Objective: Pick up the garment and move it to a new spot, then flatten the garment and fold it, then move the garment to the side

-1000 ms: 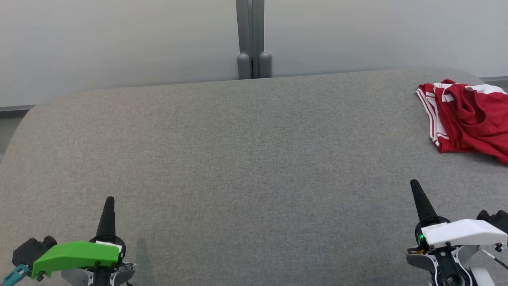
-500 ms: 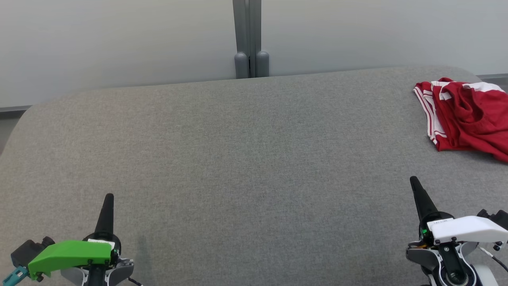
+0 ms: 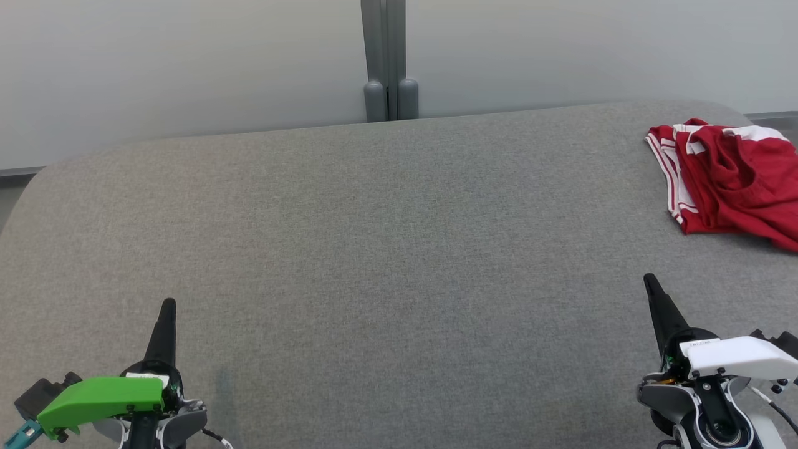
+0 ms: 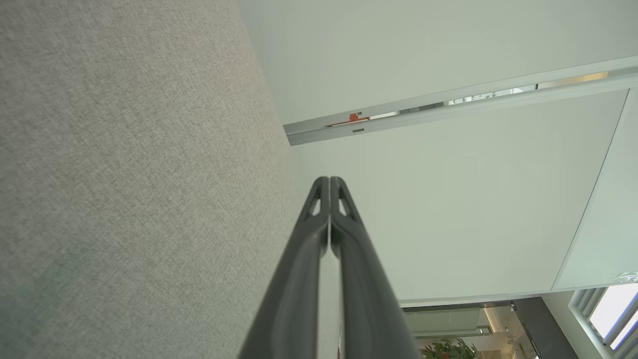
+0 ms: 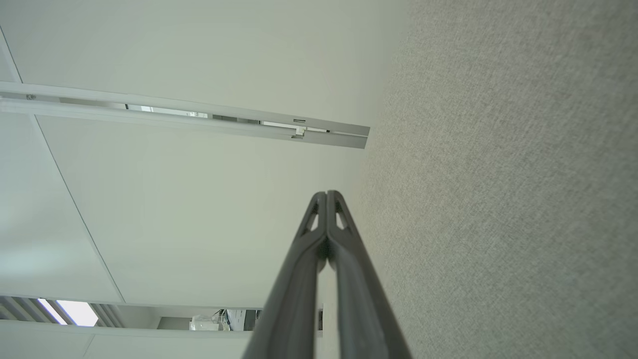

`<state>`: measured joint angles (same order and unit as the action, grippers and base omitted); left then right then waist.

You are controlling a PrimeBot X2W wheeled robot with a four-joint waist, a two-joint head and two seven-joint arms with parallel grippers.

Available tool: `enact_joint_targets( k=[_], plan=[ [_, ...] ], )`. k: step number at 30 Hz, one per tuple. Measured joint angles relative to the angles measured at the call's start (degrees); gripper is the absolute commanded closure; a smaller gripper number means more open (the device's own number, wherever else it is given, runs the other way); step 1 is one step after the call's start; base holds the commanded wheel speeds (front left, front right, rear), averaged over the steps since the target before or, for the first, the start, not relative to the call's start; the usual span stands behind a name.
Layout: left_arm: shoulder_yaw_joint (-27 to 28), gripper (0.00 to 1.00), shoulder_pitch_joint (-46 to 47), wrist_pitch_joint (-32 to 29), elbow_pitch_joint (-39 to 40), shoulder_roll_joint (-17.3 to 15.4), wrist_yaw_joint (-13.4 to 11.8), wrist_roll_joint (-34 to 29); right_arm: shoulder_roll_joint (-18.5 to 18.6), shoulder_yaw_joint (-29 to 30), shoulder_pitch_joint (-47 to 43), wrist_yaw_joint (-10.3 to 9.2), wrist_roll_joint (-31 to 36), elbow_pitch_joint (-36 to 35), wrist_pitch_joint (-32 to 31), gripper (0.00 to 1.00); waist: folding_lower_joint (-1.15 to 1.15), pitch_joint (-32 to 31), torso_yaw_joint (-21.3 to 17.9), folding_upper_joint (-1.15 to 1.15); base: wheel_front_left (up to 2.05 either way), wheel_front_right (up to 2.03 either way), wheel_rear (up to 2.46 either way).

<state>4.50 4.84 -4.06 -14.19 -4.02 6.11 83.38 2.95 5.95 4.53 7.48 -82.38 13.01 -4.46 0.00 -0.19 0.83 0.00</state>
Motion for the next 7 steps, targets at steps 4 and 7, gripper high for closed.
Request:
enact_joint_targets(
  k=[4, 7],
  plan=[
    [0.4, 1.00, 0.3, -0.5, 0.0, 0.2, 0.3, 1.8, 0.0, 0.1, 0.5, 0.00, -1.8, 0.2, -0.3, 1.00, 0.00, 0.1, -0.1, 0.00, 0.00, 0.00, 0.00],
    [0.7, 1.00, 0.5, -0.8, 0.0, 0.4, 0.4, 2.6, 0.0, 0.2, 0.5, 0.00, -3.0, 0.3, -0.6, 1.00, 0.00, 0.1, -0.2, 0.00, 0.00, 0.00, 0.00]
  ],
)
